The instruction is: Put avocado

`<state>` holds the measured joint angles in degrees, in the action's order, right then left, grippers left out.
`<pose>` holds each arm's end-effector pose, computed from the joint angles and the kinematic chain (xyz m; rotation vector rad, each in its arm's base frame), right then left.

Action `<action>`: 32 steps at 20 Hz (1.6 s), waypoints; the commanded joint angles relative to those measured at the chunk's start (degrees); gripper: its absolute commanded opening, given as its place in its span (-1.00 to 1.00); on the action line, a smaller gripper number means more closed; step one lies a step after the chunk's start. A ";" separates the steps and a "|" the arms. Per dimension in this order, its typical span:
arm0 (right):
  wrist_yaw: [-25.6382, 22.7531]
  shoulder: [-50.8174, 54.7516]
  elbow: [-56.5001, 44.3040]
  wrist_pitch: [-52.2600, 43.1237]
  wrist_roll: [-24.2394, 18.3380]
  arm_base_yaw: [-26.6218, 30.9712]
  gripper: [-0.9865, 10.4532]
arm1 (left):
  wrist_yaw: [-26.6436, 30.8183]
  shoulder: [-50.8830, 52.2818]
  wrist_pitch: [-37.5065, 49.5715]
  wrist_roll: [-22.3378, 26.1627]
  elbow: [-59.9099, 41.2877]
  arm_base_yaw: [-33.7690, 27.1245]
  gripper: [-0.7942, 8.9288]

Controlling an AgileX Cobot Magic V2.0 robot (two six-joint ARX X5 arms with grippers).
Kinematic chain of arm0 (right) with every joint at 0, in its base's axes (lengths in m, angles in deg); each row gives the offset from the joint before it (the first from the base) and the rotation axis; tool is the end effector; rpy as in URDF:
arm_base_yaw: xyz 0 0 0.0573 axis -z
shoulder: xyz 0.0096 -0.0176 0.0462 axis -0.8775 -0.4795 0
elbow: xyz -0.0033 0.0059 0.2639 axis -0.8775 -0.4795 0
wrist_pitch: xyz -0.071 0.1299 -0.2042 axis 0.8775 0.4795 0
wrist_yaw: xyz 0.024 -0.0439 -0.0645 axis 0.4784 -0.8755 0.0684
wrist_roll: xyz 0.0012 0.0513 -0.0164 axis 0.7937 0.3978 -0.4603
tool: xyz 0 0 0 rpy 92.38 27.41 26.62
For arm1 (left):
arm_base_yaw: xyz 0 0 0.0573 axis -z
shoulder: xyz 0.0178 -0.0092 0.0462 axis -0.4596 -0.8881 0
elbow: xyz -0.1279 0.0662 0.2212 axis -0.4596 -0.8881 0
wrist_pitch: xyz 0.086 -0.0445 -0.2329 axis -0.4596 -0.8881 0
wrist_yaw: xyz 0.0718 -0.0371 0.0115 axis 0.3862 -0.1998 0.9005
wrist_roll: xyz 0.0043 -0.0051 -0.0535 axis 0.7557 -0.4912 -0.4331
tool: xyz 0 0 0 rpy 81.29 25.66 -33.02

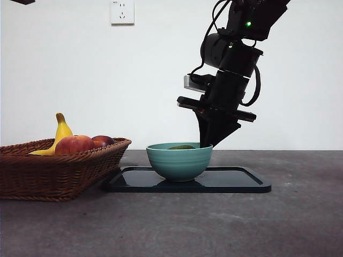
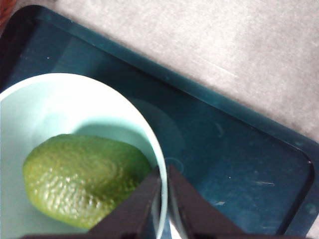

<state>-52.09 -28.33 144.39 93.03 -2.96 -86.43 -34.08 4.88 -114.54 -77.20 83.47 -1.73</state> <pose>0.3886 0.1876 0.2100 -0.0842 1.1249 0.5175 0.1264 -0.0808 0.3307 -0.0179 0.8855 -1.1009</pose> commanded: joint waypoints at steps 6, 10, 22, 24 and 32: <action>-0.11 -0.31 1.73 -0.13 0.70 -0.28 -0.42 | -0.28 -0.31 0.44 0.70 0.39 0.33 -0.20; -4.52 5.55 1.77 1.11 0.50 -0.20 -0.40 | -0.28 -0.31 0.44 0.70 0.39 0.33 -0.20; -4.26 34.21 1.31 20.37 -0.22 -2.19 -0.40 | -0.28 -0.31 0.59 0.72 0.39 0.33 -0.20; -4.26 38.47 -0.39 21.00 -0.22 -4.31 -0.40 | -0.28 -0.31 0.63 0.72 0.39 0.33 -0.20; -4.31 60.52 -25.20 10.10 1.07 -13.97 -0.40 | -0.28 -0.31 2.05 0.70 0.39 0.33 -0.20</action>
<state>-56.39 32.56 118.89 103.61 -2.40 -100.02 -34.08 4.88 -112.99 -77.20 83.47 -1.73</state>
